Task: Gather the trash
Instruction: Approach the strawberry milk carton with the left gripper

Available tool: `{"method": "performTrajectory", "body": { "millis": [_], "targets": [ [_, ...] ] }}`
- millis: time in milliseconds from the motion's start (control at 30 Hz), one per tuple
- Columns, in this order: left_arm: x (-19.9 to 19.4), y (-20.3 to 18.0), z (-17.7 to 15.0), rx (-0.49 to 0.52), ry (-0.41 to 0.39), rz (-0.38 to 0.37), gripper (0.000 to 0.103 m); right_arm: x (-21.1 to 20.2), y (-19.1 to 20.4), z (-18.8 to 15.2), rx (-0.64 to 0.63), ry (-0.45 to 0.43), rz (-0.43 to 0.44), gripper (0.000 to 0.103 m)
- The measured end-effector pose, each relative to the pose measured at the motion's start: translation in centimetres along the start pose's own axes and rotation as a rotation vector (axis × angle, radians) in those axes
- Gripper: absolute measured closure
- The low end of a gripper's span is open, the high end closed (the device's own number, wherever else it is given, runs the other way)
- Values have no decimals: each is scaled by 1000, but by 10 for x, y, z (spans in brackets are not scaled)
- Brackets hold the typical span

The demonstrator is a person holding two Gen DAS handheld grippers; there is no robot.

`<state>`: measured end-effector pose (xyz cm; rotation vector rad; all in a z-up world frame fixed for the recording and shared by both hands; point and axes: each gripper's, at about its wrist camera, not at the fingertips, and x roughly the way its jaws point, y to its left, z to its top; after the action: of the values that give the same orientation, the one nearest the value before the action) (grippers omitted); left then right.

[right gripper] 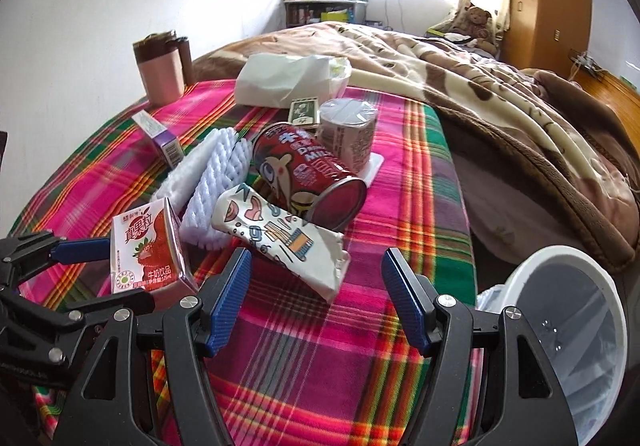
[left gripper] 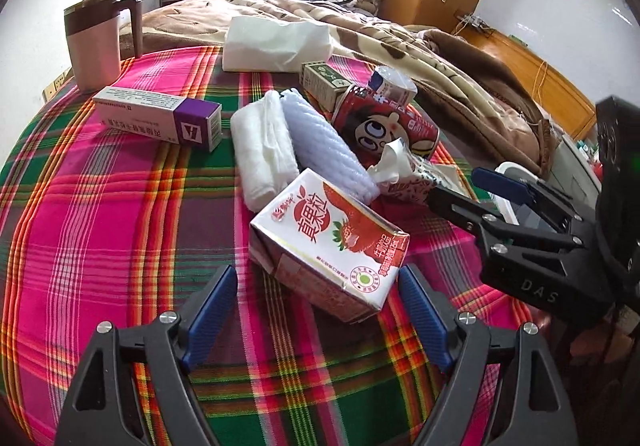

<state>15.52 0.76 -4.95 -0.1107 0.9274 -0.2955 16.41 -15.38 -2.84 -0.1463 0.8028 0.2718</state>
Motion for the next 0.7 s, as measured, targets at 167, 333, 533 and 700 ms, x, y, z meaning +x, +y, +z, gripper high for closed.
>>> {"method": "performTrajectory", "body": {
  "millis": [167, 333, 533, 700],
  "targets": [
    [-3, 11, 0, -7, -4, 26, 19, 6, 6, 1, 12, 42, 94, 34],
    [-7, 32, 1, -34, -8, 77, 19, 8, 15, -3, -7, 77, 144, 34],
    [-13, 51, 4, -78, -30, 146, 19, -1, 17, -1, -28, 39, 145, 34],
    [-15, 48, 10, -100, -41, 94, 19, 4, 10, 3, -24, 32, 89, 34]
  ]
}}
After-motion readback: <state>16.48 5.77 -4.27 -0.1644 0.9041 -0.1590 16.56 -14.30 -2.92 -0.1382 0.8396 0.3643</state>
